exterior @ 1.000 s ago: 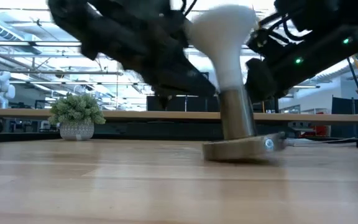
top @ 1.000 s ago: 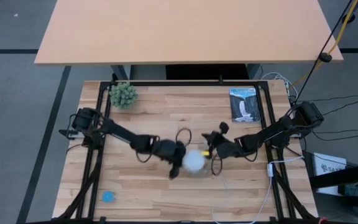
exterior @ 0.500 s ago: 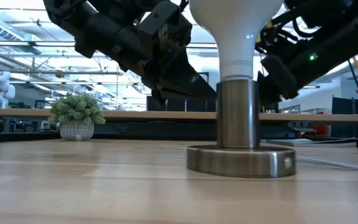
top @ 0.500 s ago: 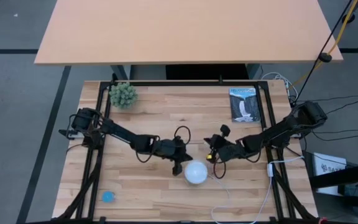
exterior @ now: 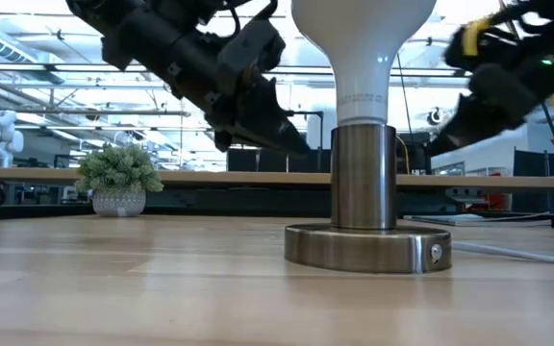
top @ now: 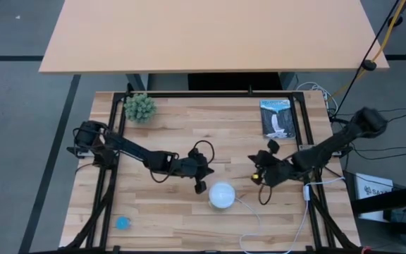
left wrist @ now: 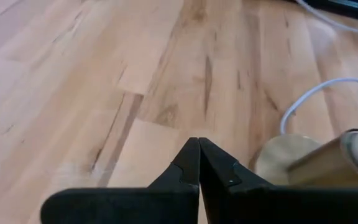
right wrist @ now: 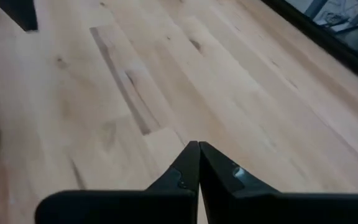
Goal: Screw lightbulb
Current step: Remove the lightbulb from the lamp
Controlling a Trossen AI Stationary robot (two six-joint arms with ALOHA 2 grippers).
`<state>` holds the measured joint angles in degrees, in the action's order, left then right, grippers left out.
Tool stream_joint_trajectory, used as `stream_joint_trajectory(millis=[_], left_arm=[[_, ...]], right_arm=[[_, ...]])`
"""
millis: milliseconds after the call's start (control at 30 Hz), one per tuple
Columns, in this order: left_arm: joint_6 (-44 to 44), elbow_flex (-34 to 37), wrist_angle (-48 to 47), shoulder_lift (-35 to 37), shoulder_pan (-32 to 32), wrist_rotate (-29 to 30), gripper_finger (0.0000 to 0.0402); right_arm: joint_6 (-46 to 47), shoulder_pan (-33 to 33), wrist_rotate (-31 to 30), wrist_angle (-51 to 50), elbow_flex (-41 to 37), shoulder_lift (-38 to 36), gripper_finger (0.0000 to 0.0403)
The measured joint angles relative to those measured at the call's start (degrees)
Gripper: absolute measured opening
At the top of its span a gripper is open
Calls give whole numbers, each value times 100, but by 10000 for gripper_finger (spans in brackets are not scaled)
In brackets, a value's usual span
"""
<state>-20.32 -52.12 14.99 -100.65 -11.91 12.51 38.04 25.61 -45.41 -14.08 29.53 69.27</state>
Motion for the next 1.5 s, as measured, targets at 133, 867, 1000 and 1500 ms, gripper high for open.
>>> stream_joint_trajectory(millis=[133, 867, 1000, 1500], left_arm=[[-37, -2, -18, 14, -113, 40, 0], [-345, -4, -37, 12, -384, -56, 0], [-300, -4, -140, 12, -401, -61, 0], [-302, -4, -1035, 12, -632, 19, 0]], right_arm=[[644, 531, -113, 257, -480, -369, 0], [31, 1479, 1256, 4955, -838, 1612, 0], [24, 1454, 1241, 4955, -411, 2229, 0], [-54, 1379, 1005, 4949, 1081, 3676, 0]])
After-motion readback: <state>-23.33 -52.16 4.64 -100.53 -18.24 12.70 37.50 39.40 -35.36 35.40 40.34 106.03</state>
